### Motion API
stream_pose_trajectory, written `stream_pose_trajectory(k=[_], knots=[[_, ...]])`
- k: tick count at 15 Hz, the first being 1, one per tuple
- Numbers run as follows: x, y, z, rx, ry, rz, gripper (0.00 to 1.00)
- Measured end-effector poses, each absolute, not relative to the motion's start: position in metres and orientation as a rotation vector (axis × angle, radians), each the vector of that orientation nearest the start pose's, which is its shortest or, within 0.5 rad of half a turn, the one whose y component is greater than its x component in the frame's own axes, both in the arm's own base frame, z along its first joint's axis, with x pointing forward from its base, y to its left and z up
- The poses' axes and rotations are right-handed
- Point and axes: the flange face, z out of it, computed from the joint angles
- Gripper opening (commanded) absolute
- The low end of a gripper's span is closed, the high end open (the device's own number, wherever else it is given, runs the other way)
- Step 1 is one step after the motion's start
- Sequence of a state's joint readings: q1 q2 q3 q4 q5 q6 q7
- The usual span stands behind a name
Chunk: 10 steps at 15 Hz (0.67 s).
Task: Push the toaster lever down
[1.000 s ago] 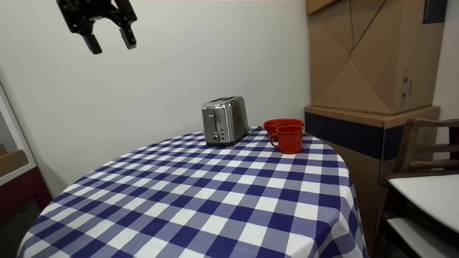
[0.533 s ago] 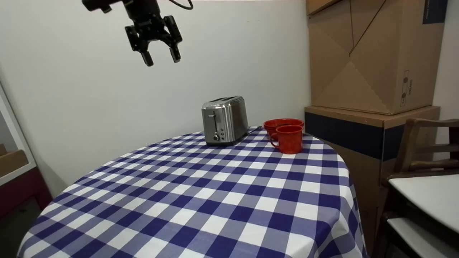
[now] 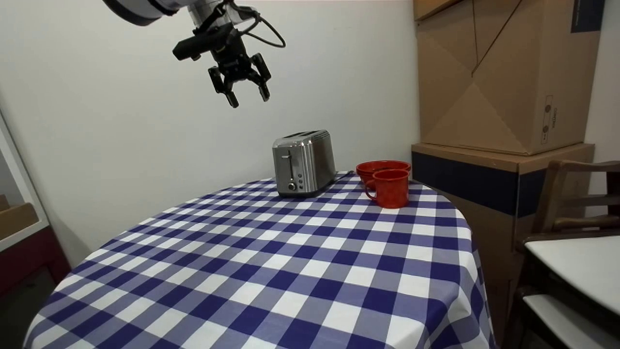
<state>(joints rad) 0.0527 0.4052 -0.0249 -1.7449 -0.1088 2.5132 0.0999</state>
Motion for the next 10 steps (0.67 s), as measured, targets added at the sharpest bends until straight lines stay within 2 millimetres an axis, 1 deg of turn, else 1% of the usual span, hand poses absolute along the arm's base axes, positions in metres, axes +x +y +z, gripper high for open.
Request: stream_pose_trajectory(k=[1,2,4,9,10], knots=[[0.695,0.023,0.372,-3.157,-0.02,-0.581,0.93],[0.703,0.023,0.363,-3.16,-0.021,-0.578,0.74],[0.717,0.022,0.348,-3.164,-0.019,-0.573,0.62],[0.743,0.018,0.318,-3.174,-0.014,-0.576,0.21],[0.747,0.018,0.313,-3.175,-0.014,-0.577,0.15]])
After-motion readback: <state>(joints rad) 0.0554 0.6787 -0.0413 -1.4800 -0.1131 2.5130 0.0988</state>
